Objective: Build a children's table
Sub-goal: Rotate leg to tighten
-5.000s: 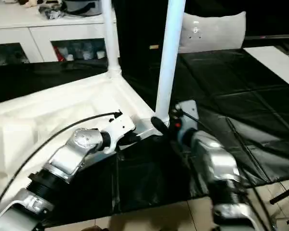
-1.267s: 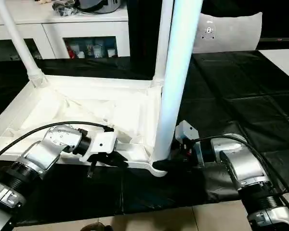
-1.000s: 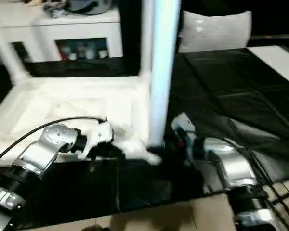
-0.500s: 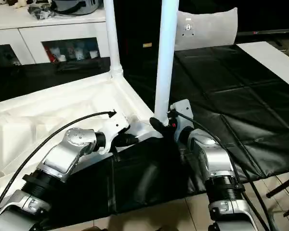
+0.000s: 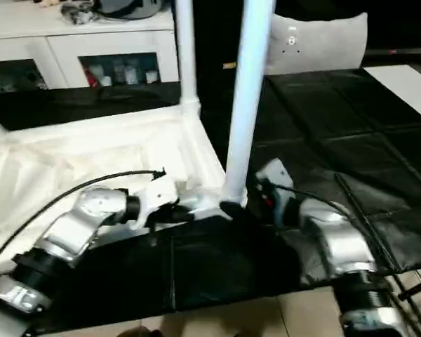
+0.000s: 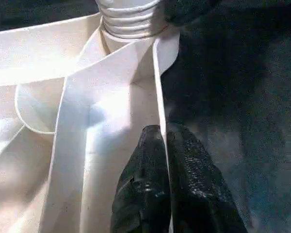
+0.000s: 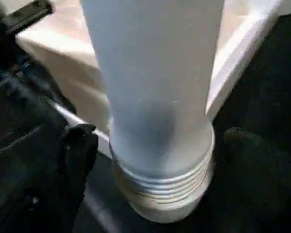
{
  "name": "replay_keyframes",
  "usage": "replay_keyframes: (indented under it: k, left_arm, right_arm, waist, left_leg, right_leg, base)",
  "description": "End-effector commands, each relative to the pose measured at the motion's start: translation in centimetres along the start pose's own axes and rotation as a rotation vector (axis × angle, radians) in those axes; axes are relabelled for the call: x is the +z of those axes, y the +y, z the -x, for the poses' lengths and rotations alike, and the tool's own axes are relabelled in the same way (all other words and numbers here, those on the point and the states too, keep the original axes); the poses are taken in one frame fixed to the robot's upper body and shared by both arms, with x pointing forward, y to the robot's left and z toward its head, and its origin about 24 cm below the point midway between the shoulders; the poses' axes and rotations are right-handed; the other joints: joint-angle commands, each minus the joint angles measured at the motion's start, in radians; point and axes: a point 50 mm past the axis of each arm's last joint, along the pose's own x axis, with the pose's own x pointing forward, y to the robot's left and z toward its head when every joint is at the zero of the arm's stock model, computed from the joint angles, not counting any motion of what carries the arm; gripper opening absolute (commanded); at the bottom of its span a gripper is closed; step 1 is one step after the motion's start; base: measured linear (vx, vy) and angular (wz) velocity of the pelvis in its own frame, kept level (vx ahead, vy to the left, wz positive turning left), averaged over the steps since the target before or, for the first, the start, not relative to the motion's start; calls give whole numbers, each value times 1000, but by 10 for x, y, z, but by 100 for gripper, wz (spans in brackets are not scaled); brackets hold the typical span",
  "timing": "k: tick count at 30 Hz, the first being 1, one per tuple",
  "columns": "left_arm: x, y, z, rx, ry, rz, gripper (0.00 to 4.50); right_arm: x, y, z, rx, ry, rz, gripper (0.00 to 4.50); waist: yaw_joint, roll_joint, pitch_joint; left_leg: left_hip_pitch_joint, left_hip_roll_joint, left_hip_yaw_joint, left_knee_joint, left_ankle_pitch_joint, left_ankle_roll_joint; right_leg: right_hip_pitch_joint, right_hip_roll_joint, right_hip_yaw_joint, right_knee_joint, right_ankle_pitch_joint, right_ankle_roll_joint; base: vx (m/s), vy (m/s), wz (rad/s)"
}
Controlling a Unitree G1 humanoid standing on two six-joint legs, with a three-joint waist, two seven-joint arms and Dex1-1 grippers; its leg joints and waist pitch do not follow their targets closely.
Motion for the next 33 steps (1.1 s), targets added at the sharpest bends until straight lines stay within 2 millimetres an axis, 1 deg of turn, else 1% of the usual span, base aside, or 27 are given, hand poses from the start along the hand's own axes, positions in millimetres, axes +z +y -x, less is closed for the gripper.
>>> replay_keyframes:
  k: [1,2,4,5,6,7,9,10,12,14,15,16,17,19,20,22,24,27,28,29,31,32,33]
  left_arm:
    - [1,-8,-1,-137,25,-94,0]
    - [1,-8,-1,-137,25,-94,0]
    - [-2,-9,2,-196,39,-132,0]
    - [-3,-10,3,-225,48,-150,0]
    - [-3,-10,3,-225,48,-150,0]
    - [-4,-11,4,-252,53,-166,0]
    - [-3,-12,5,-290,54,-180,0]
    - [-3,-12,5,-290,54,-180,0]
    - [-2,-13,6,-311,52,-186,0]
    - [-1,-15,6,-344,50,-201,0]
    - [-1,-15,6,-355,49,-207,0]
    - [-1,-15,6,-355,49,-207,0]
    - [-1,-15,7,-362,48,-211,0]
    - [-2,-14,7,-370,45,-216,0]
    - [-2,-14,7,-372,44,-217,0]
    - [-2,-13,7,-374,43,-216,0]
    - [-2,-13,8,-376,42,-214,0]
    - [-2,-14,8,-380,32,-202,0]
    - [-2,-14,8,-380,21,-186,0]
    - [-1,-14,8,-376,9,-172,0]
    - [0,-13,8,-348,-5,-139,0]
    - [1,-11,6,-302,-21,-104,0]
    - [2,-9,4,-276,-32,-84,0]
  right_arm:
    - [8,-1,9,63,15,91,444]
    - [8,-1,9,63,15,91,444]
    - [9,1,14,140,36,135,444]
    - [8,4,15,190,57,151,444]
    - [8,4,15,190,57,151,444]
    - [7,7,17,236,76,164,444]
    - [5,11,17,291,100,175,444]
    - [5,11,17,291,100,175,444]
    - [4,12,17,317,109,175,444]
    - [2,14,15,339,114,174,418]
    - [2,13,14,339,112,177,418]
    - [2,13,14,339,112,177,408]
    - [2,13,13,345,110,176,408]
    - [2,15,11,378,106,164,376]
    - [2,15,10,387,106,161,368]
    - [2,16,10,392,106,160,358]
    - [1,16,9,396,104,158,331]
    - [1,16,9,399,103,156,313]
    - [1,16,8,399,101,153,300]
    - [1,16,8,399,97,149,300]
    - [0,16,6,388,77,130,283]
    - [-2,14,2,360,53,103,278]
    - [-4,12,0,337,51,83,274]
  waist:
    - [2,-15,-64]
    - [4,-13,-66]
    - [6,-13,-65]
    - [7,-13,-66]
    - [7,-13,-66]
    - [10,-14,-66]
    - [12,-14,-66]
    - [14,-15,-67]
    - [17,-14,-66]
    - [23,-13,-67]
    - [24,-13,-67]
    - [23,-14,-67]
    - [23,-11,-67]
    - [24,-14,-67]
    - [24,-15,-68]
    - [25,-16,-69]
    - [25,-15,-69]
    - [25,-15,-68]
    - [26,-16,-68]
    - [26,-16,-68]
    - [25,-15,-69]
    - [22,-10,-68]
    - [21,-12,-68]
  left_leg:
    - [22,55,-19,-68,-266,51]
    - [24,55,-20,-68,-266,51]
    - [22,56,-20,-69,-273,53]
    - [22,57,-20,-68,-267,54]
    - [22,57,-20,-68,-267,54]
    - [21,57,-18,-67,-257,60]
    - [20,58,-19,-67,-250,64]
    - [21,58,-18,-66,-249,67]
    - [22,60,-18,-67,-253,63]
    - [24,61,-18,-67,-251,60]
    - [25,61,-18,-67,-251,59]
    - [23,60,-18,-68,-252,57]
    - [24,61,-19,-68,-256,55]
    - [23,58,-17,-67,-256,54]
    - [23,58,-17,-66,-254,55]
    - [22,59,-18,-66,-244,58]
    - [23,60,-18,-66,-240,60]
    - [22,60,-18,-66,-241,61]
    - [22,59,-17,-65,-241,59]
    - [22,59,-17,-65,-241,60]
    - [22,59,-17,-65,-239,59]
    - [22,59,-16,-65,-244,56]
    - [22,58,-17,-65,-252,52]
  right_leg:
    - [43,-58,44,-81,-285,-204]
    - [43,-59,43,-80,-288,-204]
    - [44,-59,43,-80,-294,-204]
    - [45,-58,43,-78,-284,-206]
    - [45,-58,43,-78,-284,-206]
    - [47,-58,43,-76,-265,-209]
    - [46,-59,44,-74,-257,-214]
    - [46,-59,43,-74,-259,-218]
    - [44,-60,43,-75,-275,-221]
    - [44,-60,44,-73,-269,-224]
    - [43,-59,44,-73,-265,-225]
    - [44,-58,43,-71,-255,-228]
    - [44,-59,43,-71,-257,-227]
    - [46,-59,44,-73,-264,-225]
    - [46,-60,43,-73,-265,-225]
    - [46,-59,43,-71,-254,-226]
    - [46,-60,43,-71,-250,-228]
    - [46,-60,43,-70,-252,-230]
    - [47,-60,43,-70,-257,-230]
    - [46,-60,43,-71,-260,-229]
    - [46,-60,43,-71,-261,-230]
    - [45,-59,43,-71,-259,-234]
    - [47,-60,41,-71,-270,-235]
  base:
    - [0,0,0]
    - [0,0,0]
    - [0,0,0]
    - [0,0,0]
    - [0,0,0]
    - [0,0,0]
    - [0,0,0]
    - [0,0,0]
    - [0,0,0]
    - [0,0,0]
    - [0,0,0]
    - [0,0,0]
    - [0,0,0]
    - [0,0,0]
    - [0,0,0]
    - [0,0,0]
    - [0,0,0]
    - [0,0,0]
    - [0,0,0]
    - [0,0,0]
    - [0,0,0]
    - [0,0,0]
    - [0,0,0]
